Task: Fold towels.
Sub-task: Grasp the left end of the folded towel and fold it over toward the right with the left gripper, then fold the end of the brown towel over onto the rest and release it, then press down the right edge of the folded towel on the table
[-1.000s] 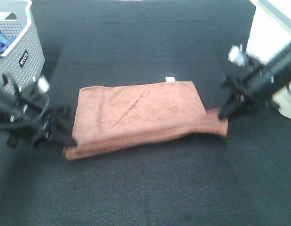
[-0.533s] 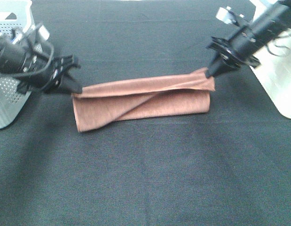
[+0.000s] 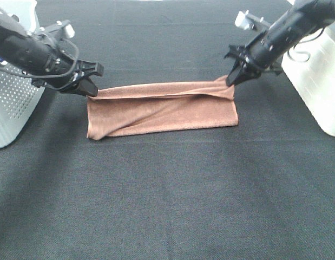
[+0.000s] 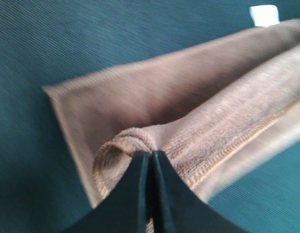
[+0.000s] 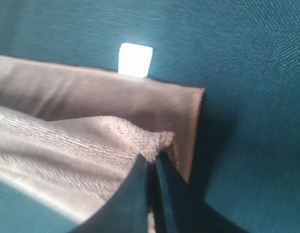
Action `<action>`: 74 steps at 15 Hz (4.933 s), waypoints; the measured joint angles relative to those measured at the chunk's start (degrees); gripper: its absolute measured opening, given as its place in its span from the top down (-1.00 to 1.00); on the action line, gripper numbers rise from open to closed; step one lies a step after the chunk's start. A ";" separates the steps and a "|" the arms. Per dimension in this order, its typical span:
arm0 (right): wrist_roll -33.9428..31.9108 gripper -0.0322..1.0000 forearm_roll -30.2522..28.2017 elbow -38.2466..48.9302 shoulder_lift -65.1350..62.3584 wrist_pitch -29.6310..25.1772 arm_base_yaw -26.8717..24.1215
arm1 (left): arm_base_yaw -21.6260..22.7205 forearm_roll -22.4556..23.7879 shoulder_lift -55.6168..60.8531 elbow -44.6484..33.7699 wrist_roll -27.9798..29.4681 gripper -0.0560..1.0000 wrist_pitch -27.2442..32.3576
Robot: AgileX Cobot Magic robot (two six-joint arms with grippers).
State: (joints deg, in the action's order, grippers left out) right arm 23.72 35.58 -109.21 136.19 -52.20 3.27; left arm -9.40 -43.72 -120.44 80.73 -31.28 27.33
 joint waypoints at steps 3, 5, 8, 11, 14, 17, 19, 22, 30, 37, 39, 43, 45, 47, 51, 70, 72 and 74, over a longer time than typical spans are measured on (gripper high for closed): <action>-0.06 0.85 0.00 0.00 1.78 2.98 0.11 | 0.00 0.80 -3.67 3.50 0.92 0.87 -0.52; -0.06 0.35 0.23 0.00 1.78 4.64 0.11 | 0.00 0.86 -5.10 4.76 2.46 0.47 -0.63; -0.40 -0.34 0.57 -0.17 1.72 2.69 0.11 | 0.00 0.86 -4.93 5.10 2.98 -0.36 -0.46; -9.05 -0.52 -7.22 -0.17 -0.97 -2.64 0.11 | 0.34 5.04 -4.01 5.16 11.23 -0.50 1.78; -13.58 -0.52 -12.72 -0.17 -1.89 -3.84 0.11 | 0.86 10.08 -4.07 5.16 17.93 -0.51 3.04; -14.67 -0.53 -14.90 -0.17 -2.01 -4.24 0.11 | 1.15 10.54 -6.47 5.33 20.91 -0.51 3.44; -14.67 -0.53 -14.95 -0.17 -2.01 -4.24 0.11 | 1.15 9.05 -9.00 6.19 20.97 -0.51 4.64; -14.67 -0.53 -15.01 -0.17 -2.01 -4.24 0.11 | 0.69 4.87 -11.12 9.17 20.51 -0.51 5.16; -14.67 -0.53 -15.13 -0.17 -2.01 -4.07 0.11 | -0.46 3.32 -14.21 12.26 21.54 0.84 8.88; -14.67 -0.53 -15.13 -0.17 -2.01 -4.07 0.11 | -0.52 22.69 -9.74 23.09 35.75 0.84 21.20; -14.67 -0.53 -15.13 -0.17 -2.01 -4.07 0.11 | -0.52 28.02 -9.74 30.48 39.08 0.84 29.22; -14.67 -0.53 -15.13 -0.17 -2.01 -4.07 0.11 | -2.23 22.92 -9.63 39.19 40.11 0.84 34.43; -14.67 -0.53 -15.13 -0.17 -2.01 -4.07 0.11 | -5.21 16.50 -10.94 39.65 40.39 0.84 34.26; -14.67 -0.53 -15.13 -0.17 -2.01 -4.18 0.11 | -7.73 13.18 -13.46 40.05 41.02 0.84 31.57; -14.67 -0.53 -15.13 -0.17 -2.01 -4.24 0.11 | -12.38 7.39 -17.36 40.05 41.60 0.84 23.32; -14.50 -0.53 -13.24 -0.17 -2.23 -4.18 0.11 | -15.81 -5.10 -23.95 41.31 34.72 -0.45 7.33; -12.55 -0.53 -8.54 -0.17 -3.09 -4.18 0.11 | -12.78 -4.53 -20.57 42.00 28.88 -0.45 7.33; -8.88 -0.53 0.74 -0.17 -4.35 -4.93 0.29 | -9.57 -3.50 -17.36 42.11 25.21 -0.45 7.33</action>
State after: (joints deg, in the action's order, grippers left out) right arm 14.84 36.33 -109.38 131.84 -57.12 3.55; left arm -18.96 -47.21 -137.80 122.84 -6.07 34.66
